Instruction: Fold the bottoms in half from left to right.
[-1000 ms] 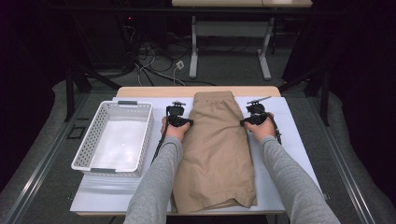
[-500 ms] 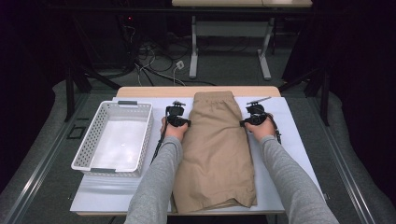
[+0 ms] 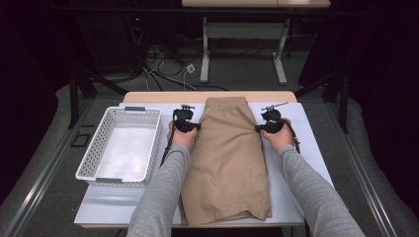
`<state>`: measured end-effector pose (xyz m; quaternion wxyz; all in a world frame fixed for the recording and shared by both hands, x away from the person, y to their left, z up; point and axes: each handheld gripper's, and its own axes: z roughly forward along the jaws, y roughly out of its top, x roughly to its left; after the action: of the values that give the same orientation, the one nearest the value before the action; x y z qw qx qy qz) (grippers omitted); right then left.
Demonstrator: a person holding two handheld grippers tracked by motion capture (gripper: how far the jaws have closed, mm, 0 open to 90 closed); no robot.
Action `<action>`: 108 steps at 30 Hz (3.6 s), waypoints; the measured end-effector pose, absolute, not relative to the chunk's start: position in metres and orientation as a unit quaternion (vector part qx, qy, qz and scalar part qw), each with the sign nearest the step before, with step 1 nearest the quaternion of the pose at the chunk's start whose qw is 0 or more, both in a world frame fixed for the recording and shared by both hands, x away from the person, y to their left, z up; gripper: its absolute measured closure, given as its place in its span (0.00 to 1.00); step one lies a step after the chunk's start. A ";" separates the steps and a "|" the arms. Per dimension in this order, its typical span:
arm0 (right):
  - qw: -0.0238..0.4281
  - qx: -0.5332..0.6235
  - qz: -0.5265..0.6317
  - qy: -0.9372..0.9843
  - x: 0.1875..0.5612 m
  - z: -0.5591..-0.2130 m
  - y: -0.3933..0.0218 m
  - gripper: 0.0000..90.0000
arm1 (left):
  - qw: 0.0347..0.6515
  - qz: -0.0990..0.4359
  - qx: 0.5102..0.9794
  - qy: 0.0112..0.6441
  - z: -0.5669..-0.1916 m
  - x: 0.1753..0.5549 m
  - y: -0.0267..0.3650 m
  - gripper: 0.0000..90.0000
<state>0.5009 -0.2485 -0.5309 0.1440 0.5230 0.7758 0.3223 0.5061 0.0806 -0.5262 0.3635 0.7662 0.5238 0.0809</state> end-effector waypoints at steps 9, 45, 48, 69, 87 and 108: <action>0.152 0.507 0.344 0.775 0.491 -0.518 -0.252 0.99 | 0.382 0.084 0.767 0.509 -0.510 0.494 0.087 1.00; 0.125 0.454 0.394 0.789 0.422 -0.477 -0.266 0.99 | 0.428 0.058 0.769 0.471 -0.475 0.421 0.106 1.00; 0.113 0.455 0.398 0.789 0.413 -0.479 -0.267 0.99 | 0.430 0.052 0.770 0.468 -0.478 0.413 0.108 1.00; 0.058 0.471 0.403 0.783 0.383 -0.526 -0.275 0.99 | 0.424 0.009 0.767 0.482 -0.523 0.384 0.112 1.00; 0.045 0.478 0.398 0.782 0.377 -0.546 -0.275 0.99 | 0.402 -0.001 0.772 0.493 -0.550 0.378 0.110 0.99; 0.041 0.496 0.408 0.766 0.376 -0.531 -0.281 0.90 | 0.395 0.012 0.764 0.510 -0.533 0.377 0.112 0.85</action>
<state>0.3758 -0.2807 -0.5310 0.0409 0.4955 0.7658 0.4079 0.3768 0.1125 -0.5332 0.3949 0.7641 0.5100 0.0119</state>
